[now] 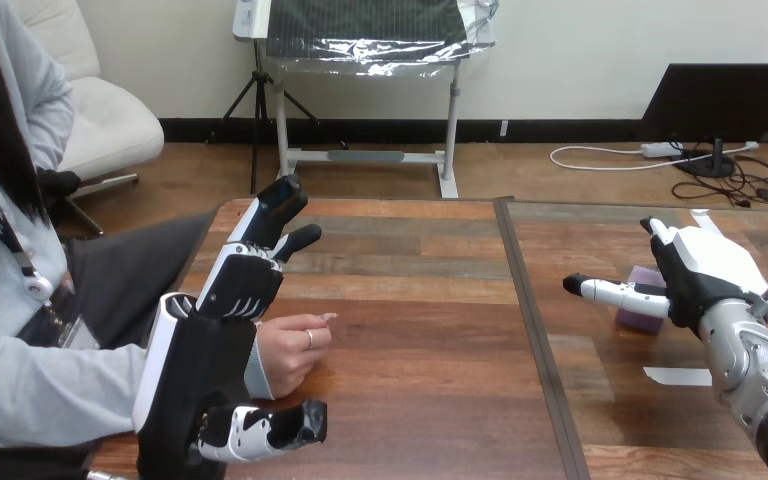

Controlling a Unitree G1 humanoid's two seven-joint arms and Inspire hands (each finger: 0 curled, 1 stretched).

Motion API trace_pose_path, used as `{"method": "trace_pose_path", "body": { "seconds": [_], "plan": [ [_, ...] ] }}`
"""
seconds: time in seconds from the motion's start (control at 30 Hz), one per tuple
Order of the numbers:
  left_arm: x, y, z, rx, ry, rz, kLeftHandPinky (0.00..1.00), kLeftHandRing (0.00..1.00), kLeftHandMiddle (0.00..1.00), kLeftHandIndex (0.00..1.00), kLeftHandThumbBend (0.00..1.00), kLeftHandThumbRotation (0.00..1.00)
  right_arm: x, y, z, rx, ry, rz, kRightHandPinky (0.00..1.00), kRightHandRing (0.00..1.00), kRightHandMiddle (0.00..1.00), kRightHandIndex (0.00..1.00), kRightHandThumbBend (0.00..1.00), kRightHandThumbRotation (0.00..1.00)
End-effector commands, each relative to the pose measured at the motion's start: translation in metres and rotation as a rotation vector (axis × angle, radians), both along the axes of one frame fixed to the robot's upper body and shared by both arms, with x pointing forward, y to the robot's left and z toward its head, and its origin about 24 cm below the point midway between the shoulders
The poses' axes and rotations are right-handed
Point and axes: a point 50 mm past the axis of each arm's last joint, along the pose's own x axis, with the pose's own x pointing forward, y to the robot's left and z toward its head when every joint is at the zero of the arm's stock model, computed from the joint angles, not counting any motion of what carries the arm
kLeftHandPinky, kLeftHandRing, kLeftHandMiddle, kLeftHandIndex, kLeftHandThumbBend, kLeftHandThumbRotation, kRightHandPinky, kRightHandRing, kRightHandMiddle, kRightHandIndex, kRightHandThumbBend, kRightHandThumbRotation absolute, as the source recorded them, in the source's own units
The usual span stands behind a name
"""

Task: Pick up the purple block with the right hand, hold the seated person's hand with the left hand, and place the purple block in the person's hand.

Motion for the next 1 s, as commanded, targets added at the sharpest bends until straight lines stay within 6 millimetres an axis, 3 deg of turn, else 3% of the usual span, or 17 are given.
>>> {"method": "trace_pose_path", "body": {
  "seconds": [0.0, 0.97],
  "plan": [
    [0.004, -0.001, 0.012, -0.007, -0.063, -0.001, 0.86, 0.95, 0.95, 0.93, 1.00, 0.65, 0.021, 0.002, 0.033, -0.025, -0.073, 0.013, 1.00, 1.00, 1.00, 1.00, 1.00, 0.90],
    [0.000, -0.002, 0.011, -0.005, -0.069, 0.018, 0.84, 0.93, 0.95, 0.92, 1.00, 0.66, 0.016, 0.004, 0.021, -0.030, 0.029, 0.036, 1.00, 1.00, 1.00, 1.00, 1.00, 0.88]
  ]
}}
